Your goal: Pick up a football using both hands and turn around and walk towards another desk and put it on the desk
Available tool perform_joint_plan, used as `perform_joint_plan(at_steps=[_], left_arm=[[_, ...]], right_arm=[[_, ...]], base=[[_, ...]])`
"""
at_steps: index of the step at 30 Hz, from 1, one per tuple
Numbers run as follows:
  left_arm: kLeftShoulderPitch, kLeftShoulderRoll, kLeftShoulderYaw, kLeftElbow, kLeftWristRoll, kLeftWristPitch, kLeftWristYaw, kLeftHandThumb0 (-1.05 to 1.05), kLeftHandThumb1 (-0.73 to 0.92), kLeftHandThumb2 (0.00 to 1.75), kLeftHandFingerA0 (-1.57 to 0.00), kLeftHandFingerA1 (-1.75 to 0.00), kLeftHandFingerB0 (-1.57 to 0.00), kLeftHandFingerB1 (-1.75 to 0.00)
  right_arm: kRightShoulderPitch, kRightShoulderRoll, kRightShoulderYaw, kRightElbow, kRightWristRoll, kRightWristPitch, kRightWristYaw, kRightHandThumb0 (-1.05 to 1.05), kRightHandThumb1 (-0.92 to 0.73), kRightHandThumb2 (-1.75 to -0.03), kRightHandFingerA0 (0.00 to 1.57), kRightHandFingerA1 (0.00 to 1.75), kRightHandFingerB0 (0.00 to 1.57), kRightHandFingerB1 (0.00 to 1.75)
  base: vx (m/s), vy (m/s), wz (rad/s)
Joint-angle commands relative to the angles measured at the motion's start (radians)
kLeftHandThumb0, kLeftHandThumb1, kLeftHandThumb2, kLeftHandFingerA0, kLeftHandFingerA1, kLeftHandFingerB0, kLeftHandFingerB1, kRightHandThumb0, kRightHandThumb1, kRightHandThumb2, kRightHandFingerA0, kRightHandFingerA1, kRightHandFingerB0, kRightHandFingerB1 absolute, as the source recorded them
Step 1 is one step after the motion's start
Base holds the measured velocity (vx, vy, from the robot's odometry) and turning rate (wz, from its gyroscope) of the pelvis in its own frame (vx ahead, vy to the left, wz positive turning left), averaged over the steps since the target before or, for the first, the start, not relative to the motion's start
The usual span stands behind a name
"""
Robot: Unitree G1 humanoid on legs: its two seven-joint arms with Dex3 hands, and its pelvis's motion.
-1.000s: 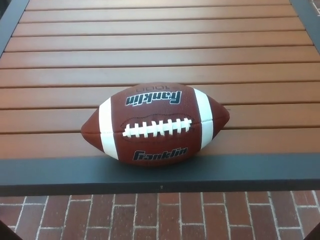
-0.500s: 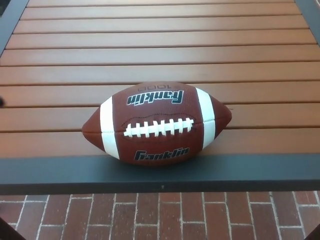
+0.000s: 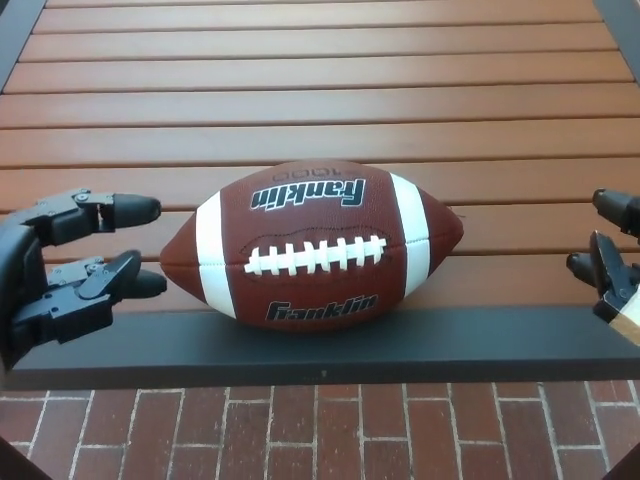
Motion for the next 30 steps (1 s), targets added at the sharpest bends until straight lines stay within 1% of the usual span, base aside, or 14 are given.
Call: perform_joint_plan(at_steps=[1,3,5,8,9,12,13,17,18,21,22,26,27,30], left_arm=[[0.019,-0.005,0.000,0.030,0.090,-0.016,0.033,-0.17,0.74,0.70,-0.71,-0.70,-0.61,-0.59],[0.023,-0.007,0.002,0.037,0.104,-0.021,0.031,-0.17,0.74,0.70,-0.71,-0.70,-0.61,-0.59],[0.026,0.002,0.020,0.060,0.121,-0.058,0.018,-0.19,0.76,0.66,-0.73,-0.73,-0.62,-0.58],[0.025,-0.003,0.023,0.061,0.130,-0.058,0.012,-0.19,0.76,0.66,-0.73,-0.73,-0.62,-0.58],[0.016,0.024,0.043,0.059,0.141,-0.046,0.010,-0.22,0.73,0.66,-0.77,-0.72,-0.67,-0.57],[0.011,0.032,0.055,0.058,0.153,-0.039,0.004,-0.22,0.73,0.66,-0.77,-0.72,-0.67,-0.57],[0.006,0.036,0.072,0.061,0.150,-0.037,0.004,-0.23,0.72,0.64,-0.82,-0.77,-0.71,-0.58],[-0.002,0.039,0.102,0.066,0.152,-0.031,-0.001,-0.23,0.72,0.64,-0.82,-0.77,-0.71,-0.58],[-0.003,0.052,0.128,0.078,0.150,-0.054,-0.015,-0.39,0.76,0.62,-0.74,-0.62,-0.59,-0.51],[-0.006,0.054,0.144,0.083,0.156,-0.063,-0.028,-0.39,0.76,0.62,-0.74,-0.62,-0.59,-0.51],[-0.013,0.048,0.154,0.100,0.130,-0.053,-0.052,-0.53,0.83,0.64,-0.44,-0.48,-0.38,-0.41],[-0.019,0.040,0.163,0.109,0.126,-0.048,-0.072,-0.53,0.83,0.64,-0.44,-0.48,-0.38,-0.41],[-0.017,-0.016,0.140,0.137,0.112,-0.041,-0.065,-0.68,0.87,0.65,-0.25,-0.43,-0.19,-0.33],[-0.026,-0.049,0.151,0.153,0.100,-0.028,-0.067,-0.67,0.88,0.65,-0.22,-0.42,-0.15,-0.31]], right_arm=[[-0.043,0.002,-0.008,0.049,-0.062,-0.004,-0.018,-0.62,-0.84,-0.66,0.51,0.42,0.37,0.35],[-0.057,0.003,-0.011,0.064,-0.073,-0.004,-0.017,-0.62,-0.84,-0.66,0.51,0.42,0.37,0.35],[-0.081,0.006,-0.008,0.077,-0.087,-0.016,-0.021,-0.63,-0.83,-0.66,0.51,0.41,0.41,0.36],[-0.083,0.010,-0.011,0.080,-0.094,-0.016,-0.017,-0.63,-0.83,-0.66,0.51,0.41,0.41,0.36],[-0.091,0.011,-0.012,0.083,-0.101,-0.017,-0.020,-0.60,-0.82,-0.65,0.51,0.42,0.42,0.36],[-0.095,0.015,-0.015,0.085,-0.110,-0.017,-0.018,-0.60,-0.82,-0.65,0.51,0.42,0.42,0.36],[-0.098,0.016,-0.017,0.088,-0.114,-0.019,-0.019,-0.59,-0.82,-0.65,0.52,0.43,0.43,0.37],[-0.103,0.021,-0.021,0.093,-0.126,-0.022,-0.016,-0.59,-0.82,-0.65,0.52,0.43,0.43,0.37],[-0.117,0.015,-0.017,0.104,-0.129,-0.018,-0.008,-0.60,-0.83,-0.65,0.51,0.42,0.41,0.37],[-0.124,0.014,-0.017,0.111,-0.135,-0.017,-0.001,-0.60,-0.83,-0.65,0.51,0.42,0.41,0.37],[-0.138,0.004,-0.008,0.117,-0.121,0.004,0.030,-0.66,-0.87,-0.66,0.46,0.43,0.34,0.34],[-0.145,0.002,-0.006,0.120,-0.119,0.014,0.049,-0.66,-0.87,-0.66,0.46,0.43,0.34,0.34],[-0.140,0.007,-0.009,0.140,-0.065,0.000,0.118,-0.70,-0.89,-0.67,0.33,0.41,0.28,0.31],[-0.146,0.014,-0.009,0.148,-0.059,0.006,0.130,-0.72,-0.89,-0.67,0.32,0.41,0.28,0.31]], base=[[0.00,0.000,0.00],[0.00,0.000,0.00],[0.00,0.000,0.00],[0.00,0.000,0.00],[0.00,0.000,0.00],[0.00,0.000,0.00],[0.00,0.000,0.00],[0.00,0.000,0.00],[0.00,0.000,0.00],[0.00,0.000,0.00],[0.00,0.000,0.00],[0.00,0.000,0.00],[0.00,0.000,0.00],[0.00,0.000,0.00]])
